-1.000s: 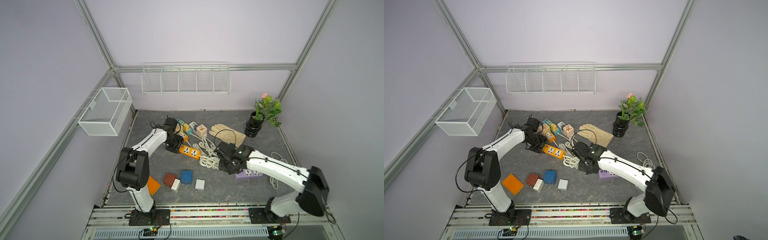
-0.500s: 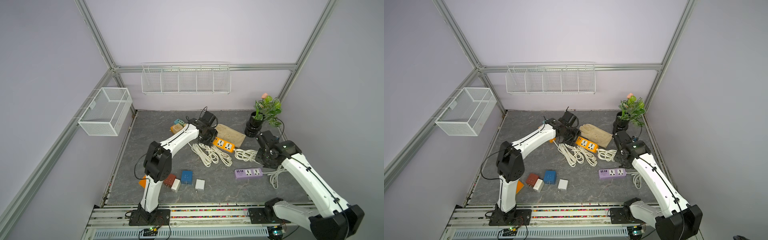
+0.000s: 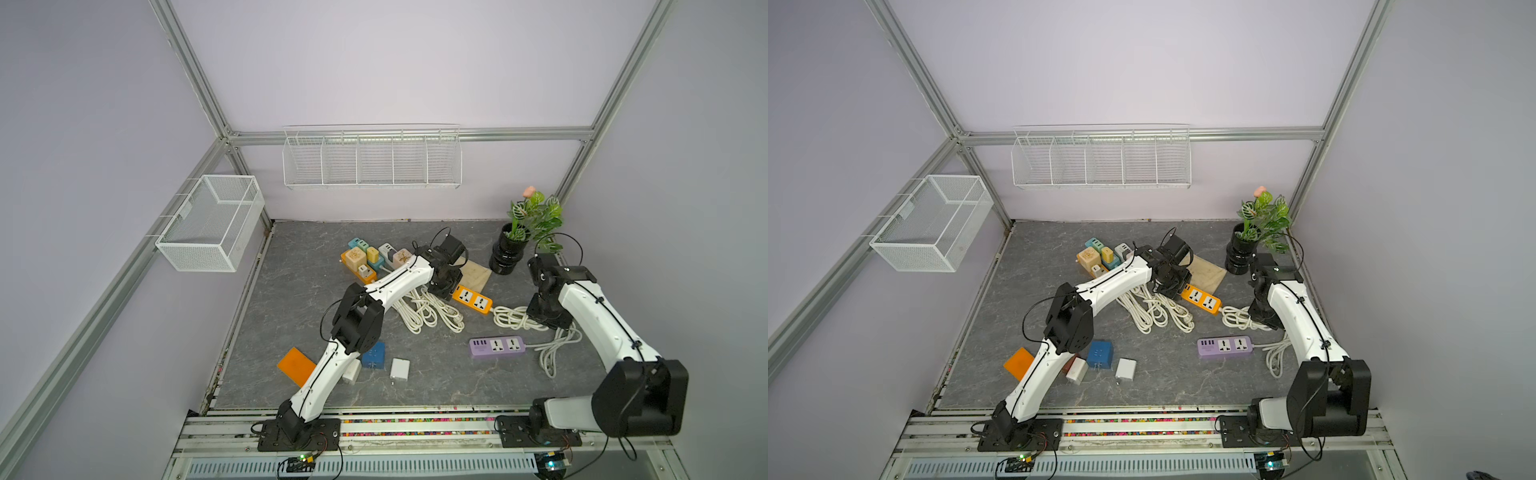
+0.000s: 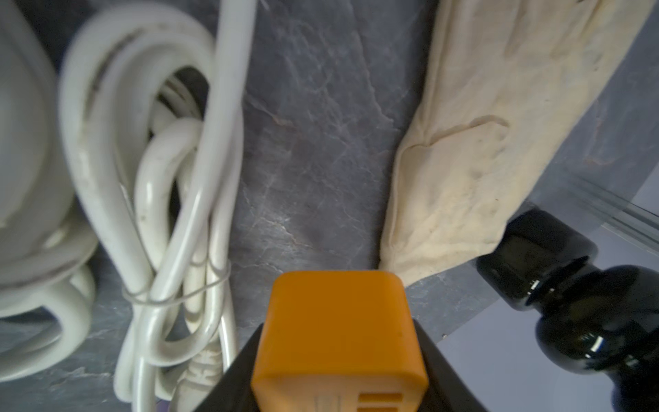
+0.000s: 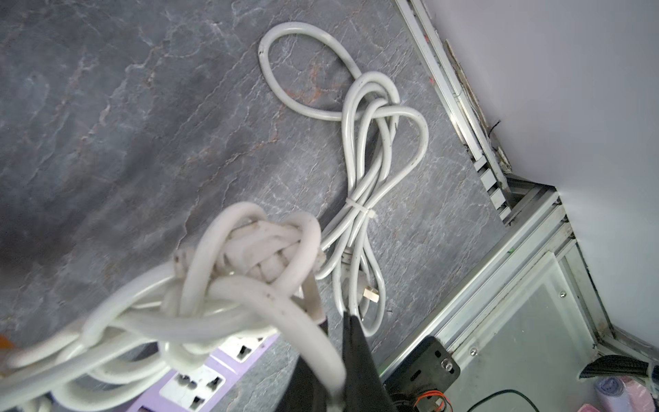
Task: Pull the plug off the socket
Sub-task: Place the socket at the center of the board.
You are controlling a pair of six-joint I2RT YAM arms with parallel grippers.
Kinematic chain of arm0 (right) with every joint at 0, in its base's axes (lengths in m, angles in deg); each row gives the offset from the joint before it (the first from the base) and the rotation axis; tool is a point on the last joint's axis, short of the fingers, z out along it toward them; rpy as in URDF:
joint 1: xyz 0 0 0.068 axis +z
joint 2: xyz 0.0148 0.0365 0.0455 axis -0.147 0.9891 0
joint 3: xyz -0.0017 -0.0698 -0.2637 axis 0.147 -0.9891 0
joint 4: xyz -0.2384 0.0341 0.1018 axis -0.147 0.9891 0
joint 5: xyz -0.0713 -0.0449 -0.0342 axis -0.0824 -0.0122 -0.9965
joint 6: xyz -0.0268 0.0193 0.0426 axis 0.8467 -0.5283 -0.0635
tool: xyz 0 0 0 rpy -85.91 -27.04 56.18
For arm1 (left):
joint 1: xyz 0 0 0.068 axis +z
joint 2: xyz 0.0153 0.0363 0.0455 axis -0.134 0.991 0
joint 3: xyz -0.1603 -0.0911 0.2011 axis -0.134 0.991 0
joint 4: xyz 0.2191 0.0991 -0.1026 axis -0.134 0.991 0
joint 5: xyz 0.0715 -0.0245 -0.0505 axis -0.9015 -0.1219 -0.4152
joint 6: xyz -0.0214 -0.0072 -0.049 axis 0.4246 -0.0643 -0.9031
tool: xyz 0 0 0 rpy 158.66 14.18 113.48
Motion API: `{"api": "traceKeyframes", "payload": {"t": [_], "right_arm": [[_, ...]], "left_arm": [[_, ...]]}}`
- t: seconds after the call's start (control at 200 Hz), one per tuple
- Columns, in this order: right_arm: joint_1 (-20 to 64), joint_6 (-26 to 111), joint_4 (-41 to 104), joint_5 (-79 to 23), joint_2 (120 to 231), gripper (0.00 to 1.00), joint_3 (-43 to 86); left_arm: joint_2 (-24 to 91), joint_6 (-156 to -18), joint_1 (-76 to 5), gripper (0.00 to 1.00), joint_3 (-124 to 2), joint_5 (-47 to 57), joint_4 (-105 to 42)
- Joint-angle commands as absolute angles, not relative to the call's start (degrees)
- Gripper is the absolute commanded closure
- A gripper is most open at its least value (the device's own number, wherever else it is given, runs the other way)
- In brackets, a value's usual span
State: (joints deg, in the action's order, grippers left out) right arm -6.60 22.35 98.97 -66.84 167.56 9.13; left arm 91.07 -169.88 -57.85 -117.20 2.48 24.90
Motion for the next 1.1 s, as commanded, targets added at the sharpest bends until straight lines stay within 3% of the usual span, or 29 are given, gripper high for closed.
{"api": "traceKeyframes", "payload": {"t": [0.0,0.24,0.335,0.545,0.59,0.725,0.805,0.895,1.1], "right_arm": [[-7.7,22.3,94.9,-72.3,169.6,0.94,9.7],[-7.8,23.3,92.7,-73.3,173.7,0.94,10.1],[-7.8,24.1,92.4,-73.4,174.5,0.94,10.3],[-7.8,26.2,91.7,-74.5,174.0,0.92,10.3],[-7.8,26.7,91.7,-74.7,174.0,0.86,10.5],[-7.7,27.7,92.3,-74.0,173.3,0.34,11.7],[-6.8,28.0,92.7,-73.3,171.7,0.16,12.6],[-4.9,28.5,93.3,-72.9,169.2,0.10,14.0],[5.7,28.0,94.9,-73.0,164.6,0.11,17.6]], "left_arm": [[92.2,-168.3,-58.0,0.60,-118.4,0.8,29.1],[92.2,-165.5,-57.6,0.20,-119.4,1.9,27.7],[91.5,-165.0,-57.1,0.16,-118.7,2.9,28.1],[85.3,-162.4,-56.4,0.19,-118.5,-2.1,28.0],[83.6,-162.0,-56.1,0.20,-118.7,-3.1,28.4],[77.6,-160.6,-54.8,0.22,-117.9,-5.7,29.7],[73.7,-159.7,-53.5,0.22,-116.0,-7.5,30.4],[68.9,-158.1,-51.4,0.22,-112.8,-9.4,30.3],[59.5,-154.4,-43.1,0.22,-104.1,-11.1,29.6]]}}
